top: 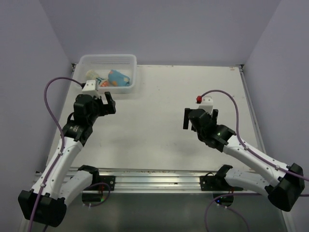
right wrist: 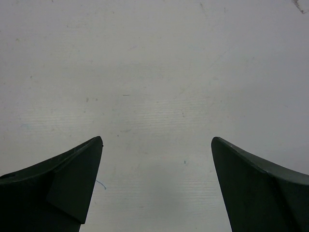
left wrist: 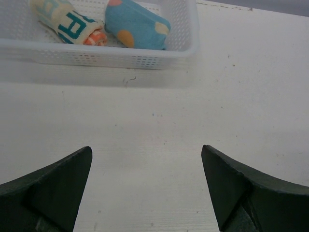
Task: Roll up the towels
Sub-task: Place the rolled towel into the container
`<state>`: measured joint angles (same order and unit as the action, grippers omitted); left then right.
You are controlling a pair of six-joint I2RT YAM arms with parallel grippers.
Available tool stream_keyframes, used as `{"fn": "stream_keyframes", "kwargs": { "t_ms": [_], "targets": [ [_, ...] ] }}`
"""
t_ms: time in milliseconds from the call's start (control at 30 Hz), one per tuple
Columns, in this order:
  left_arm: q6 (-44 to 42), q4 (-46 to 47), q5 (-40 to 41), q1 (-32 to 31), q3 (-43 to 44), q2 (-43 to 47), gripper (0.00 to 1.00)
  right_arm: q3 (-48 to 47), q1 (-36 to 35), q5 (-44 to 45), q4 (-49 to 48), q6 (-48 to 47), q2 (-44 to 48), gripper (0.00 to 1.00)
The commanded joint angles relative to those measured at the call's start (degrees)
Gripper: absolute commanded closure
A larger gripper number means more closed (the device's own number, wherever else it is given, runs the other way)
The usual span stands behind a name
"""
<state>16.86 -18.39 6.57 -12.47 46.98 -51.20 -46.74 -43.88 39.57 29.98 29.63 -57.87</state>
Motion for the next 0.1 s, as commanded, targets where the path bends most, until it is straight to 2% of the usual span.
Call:
{"fn": "stream_keyframes", "kwargs": {
  "t_ms": [0,67],
  "targets": [
    [-1.1,2.4,2.0,-0.3,0.5,-0.5,0.01,1.7,1.9,-2.6,-4.7,1.0,0.7,0.01],
    [-1.1,2.2,2.0,-0.3,0.5,-0.5,0.01,1.6,2.0,-2.1,-4.1,0.8,0.6,0.01]
  ]
}}
